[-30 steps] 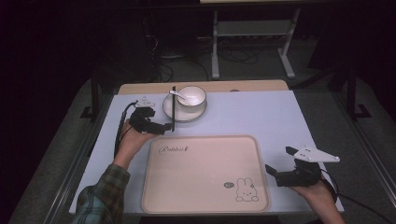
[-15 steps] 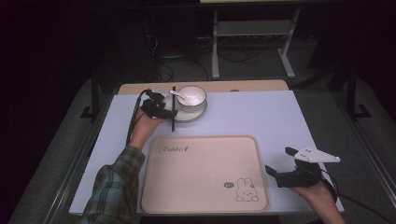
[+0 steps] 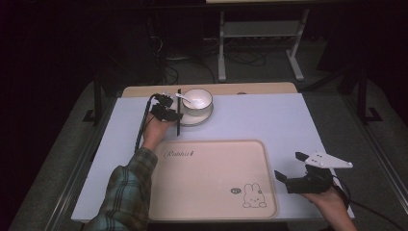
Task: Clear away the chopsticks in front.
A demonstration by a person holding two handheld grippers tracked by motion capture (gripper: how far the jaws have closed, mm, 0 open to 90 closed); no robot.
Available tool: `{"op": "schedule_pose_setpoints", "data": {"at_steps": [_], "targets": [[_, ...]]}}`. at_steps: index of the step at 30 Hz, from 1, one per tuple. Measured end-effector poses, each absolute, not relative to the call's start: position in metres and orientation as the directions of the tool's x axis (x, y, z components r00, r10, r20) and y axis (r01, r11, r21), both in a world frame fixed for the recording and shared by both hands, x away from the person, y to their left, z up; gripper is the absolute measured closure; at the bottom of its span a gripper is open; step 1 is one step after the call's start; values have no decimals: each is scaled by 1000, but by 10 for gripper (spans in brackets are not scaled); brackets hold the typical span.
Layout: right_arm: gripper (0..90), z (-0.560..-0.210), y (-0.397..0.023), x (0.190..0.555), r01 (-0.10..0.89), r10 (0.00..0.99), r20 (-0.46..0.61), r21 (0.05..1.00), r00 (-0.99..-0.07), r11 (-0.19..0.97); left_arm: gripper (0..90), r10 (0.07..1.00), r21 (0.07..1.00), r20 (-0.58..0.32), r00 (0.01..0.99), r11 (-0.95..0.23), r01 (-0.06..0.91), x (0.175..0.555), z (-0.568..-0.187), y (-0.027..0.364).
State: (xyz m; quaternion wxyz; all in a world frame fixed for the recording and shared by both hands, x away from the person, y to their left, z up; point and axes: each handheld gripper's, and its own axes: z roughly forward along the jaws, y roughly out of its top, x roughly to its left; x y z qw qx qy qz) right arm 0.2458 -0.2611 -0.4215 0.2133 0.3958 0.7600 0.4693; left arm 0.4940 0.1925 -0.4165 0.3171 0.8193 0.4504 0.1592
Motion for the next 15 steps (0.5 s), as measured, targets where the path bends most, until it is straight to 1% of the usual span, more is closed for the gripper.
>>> {"op": "schedule_pose_setpoints", "data": {"at_steps": [8,15], "targets": [[0,-422,-262,246,405,802,51,881,-595,244,628,847,670,-19,531,-383,636,499,-419,189],[0,-422,-263,246,405,802,55,882,-595,241,696,856,673,15,517,-391,628,505,-418,187]]}}
